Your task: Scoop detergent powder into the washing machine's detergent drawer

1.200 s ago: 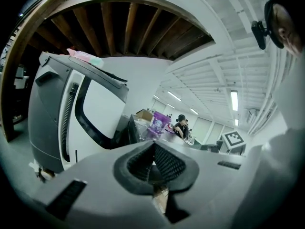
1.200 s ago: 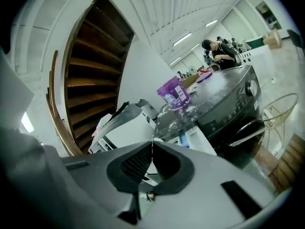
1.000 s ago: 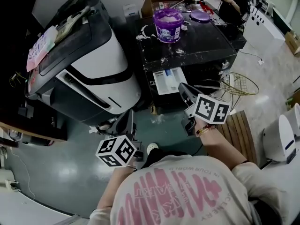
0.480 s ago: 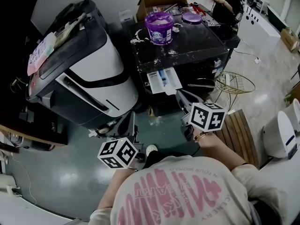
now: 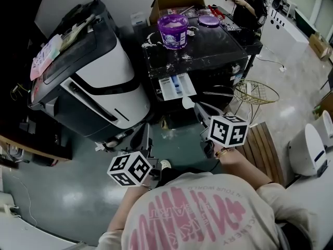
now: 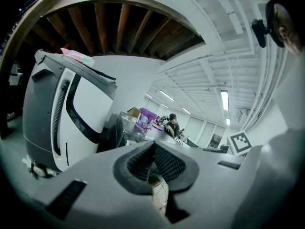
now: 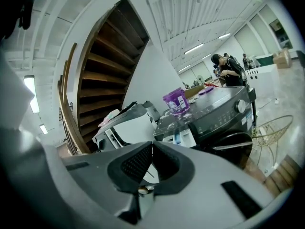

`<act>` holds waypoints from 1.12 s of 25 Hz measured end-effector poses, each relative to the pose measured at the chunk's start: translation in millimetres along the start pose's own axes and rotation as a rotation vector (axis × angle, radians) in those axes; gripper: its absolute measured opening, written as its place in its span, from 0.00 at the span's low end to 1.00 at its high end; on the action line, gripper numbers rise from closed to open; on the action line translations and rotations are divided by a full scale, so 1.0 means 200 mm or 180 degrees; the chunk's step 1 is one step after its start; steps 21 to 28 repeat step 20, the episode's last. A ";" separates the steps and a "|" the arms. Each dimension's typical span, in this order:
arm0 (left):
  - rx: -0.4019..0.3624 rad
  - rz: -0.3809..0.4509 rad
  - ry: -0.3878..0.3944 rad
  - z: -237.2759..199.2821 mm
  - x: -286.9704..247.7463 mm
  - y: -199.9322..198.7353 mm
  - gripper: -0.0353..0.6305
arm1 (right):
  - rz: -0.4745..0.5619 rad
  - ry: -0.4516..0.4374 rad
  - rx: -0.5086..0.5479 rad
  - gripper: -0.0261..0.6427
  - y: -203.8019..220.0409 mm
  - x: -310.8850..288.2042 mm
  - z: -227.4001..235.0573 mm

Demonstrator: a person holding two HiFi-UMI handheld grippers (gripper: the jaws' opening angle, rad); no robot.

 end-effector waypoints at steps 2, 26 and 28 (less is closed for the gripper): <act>0.0003 0.0000 0.0006 0.02 0.01 0.01 0.06 | -0.0008 0.0000 0.0001 0.04 0.01 0.02 0.00; 0.0037 0.0046 0.0004 0.12 0.10 0.11 0.06 | -0.0041 -0.0043 0.0051 0.04 0.07 0.18 0.02; 0.0037 0.0046 0.0004 0.12 0.10 0.11 0.06 | -0.0041 -0.0043 0.0051 0.04 0.07 0.18 0.02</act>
Point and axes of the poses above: the fingertips, and each gripper's own axes: x backward along the fingers, z to its right, y out of its underside, the point moved 5 cm from there along x, backward along the fingers, and after that the axes turned 3 degrees about -z, right-handed, at the moved point
